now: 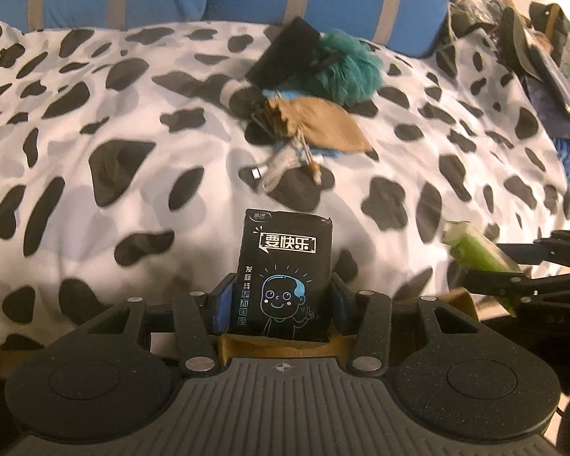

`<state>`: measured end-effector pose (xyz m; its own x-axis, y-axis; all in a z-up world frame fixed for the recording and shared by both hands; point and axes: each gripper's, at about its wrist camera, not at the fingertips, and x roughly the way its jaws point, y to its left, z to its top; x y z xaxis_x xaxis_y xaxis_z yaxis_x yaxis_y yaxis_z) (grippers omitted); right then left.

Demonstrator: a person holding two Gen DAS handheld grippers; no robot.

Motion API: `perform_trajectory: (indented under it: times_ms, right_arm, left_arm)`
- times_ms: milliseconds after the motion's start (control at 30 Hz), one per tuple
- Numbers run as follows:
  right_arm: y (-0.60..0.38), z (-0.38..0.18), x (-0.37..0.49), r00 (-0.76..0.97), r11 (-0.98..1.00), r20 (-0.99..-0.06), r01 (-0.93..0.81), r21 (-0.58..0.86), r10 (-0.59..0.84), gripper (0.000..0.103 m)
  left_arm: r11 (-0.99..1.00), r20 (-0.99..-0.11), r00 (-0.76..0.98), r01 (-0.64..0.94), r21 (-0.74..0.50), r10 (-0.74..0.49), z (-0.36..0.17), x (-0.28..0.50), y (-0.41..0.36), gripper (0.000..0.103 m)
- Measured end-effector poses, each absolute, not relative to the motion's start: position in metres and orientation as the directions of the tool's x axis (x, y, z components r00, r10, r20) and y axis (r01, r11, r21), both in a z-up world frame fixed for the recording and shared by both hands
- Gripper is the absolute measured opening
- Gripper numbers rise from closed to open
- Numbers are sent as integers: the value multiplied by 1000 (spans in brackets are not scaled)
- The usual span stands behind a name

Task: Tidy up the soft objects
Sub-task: 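Carry the black card pack and green soap bar toward the cardboard box, then lower both items into the box and open both tools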

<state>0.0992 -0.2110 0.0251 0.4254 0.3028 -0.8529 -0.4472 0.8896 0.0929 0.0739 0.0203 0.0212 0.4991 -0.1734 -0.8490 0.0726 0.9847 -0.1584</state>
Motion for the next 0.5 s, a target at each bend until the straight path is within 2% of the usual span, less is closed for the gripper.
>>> perform_trajectory:
  times_ms: [500]
  right_arm:
    - [-191,0,59,294,866,-917,-492,95,268,53]
  left_arm:
    - [988,-906,395,85,-129,-152,3,31,4,48]
